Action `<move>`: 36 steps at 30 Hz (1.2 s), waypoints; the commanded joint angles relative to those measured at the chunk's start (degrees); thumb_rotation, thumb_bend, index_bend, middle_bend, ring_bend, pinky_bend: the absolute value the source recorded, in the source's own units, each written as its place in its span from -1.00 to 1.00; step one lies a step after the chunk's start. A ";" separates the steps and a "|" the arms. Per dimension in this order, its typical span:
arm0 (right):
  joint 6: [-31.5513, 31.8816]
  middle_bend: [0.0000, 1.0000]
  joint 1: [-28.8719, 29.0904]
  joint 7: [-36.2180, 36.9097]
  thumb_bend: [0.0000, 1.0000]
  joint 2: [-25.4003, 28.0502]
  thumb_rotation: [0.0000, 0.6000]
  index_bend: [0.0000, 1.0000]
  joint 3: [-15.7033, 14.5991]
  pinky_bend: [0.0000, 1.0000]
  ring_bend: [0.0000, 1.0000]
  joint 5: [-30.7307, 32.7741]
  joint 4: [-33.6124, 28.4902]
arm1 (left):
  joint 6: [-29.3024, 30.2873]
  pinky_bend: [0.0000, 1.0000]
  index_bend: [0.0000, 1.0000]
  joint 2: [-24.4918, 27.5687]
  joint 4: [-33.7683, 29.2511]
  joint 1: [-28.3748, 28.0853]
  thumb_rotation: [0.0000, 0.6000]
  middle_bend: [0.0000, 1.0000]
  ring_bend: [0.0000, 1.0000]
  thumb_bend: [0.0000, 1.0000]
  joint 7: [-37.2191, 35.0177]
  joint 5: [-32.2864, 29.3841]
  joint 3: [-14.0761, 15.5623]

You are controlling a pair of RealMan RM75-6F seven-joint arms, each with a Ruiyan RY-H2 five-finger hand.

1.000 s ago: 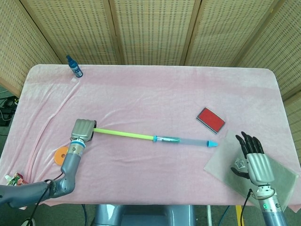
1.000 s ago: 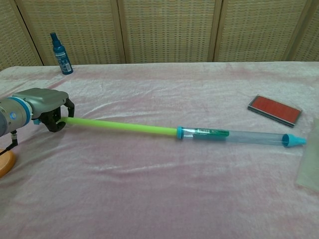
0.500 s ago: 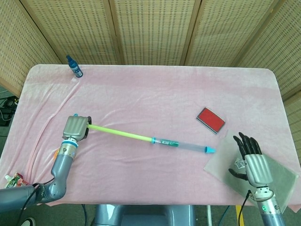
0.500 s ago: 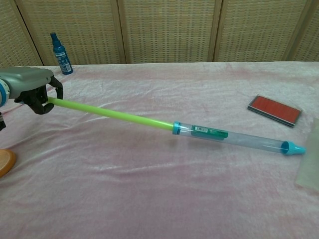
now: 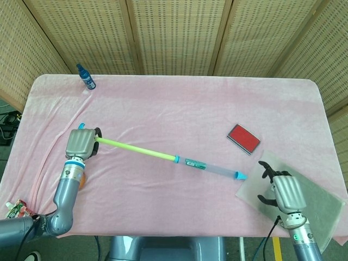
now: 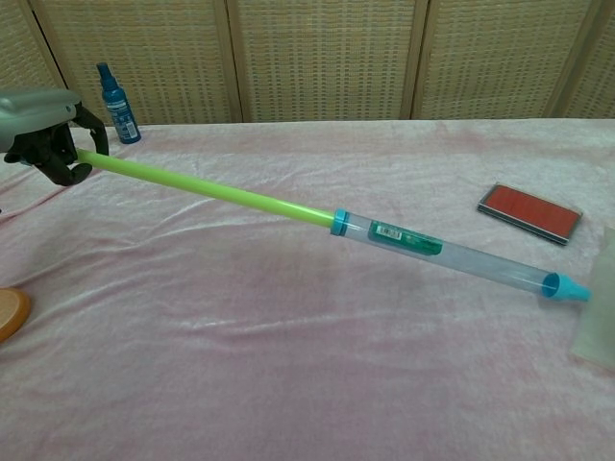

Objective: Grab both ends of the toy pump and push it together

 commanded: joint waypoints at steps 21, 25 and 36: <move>-0.06 0.87 6.46 -18.61 -0.16 -10.46 1.00 -0.12 5.38 0.29 0.83 15.52 -2.79 | 0.18 0.60 0.73 7.36 -7.83 0.85 1.00 0.89 0.71 0.38 -3.76 -0.84 -1.83; 0.23 0.88 6.80 -19.41 -0.14 -10.86 1.00 -0.12 5.18 0.29 0.83 15.88 -3.14 | 0.38 0.60 0.73 7.11 -7.95 0.58 1.00 0.89 0.71 0.39 -3.58 -0.98 -1.58; 0.54 0.94 7.93 -20.84 -0.12 -12.98 1.00 -0.04 5.76 0.29 0.88 19.76 -1.12 | 0.83 0.60 0.73 6.17 -8.05 0.09 1.00 0.89 0.71 0.39 -3.44 -1.09 -0.73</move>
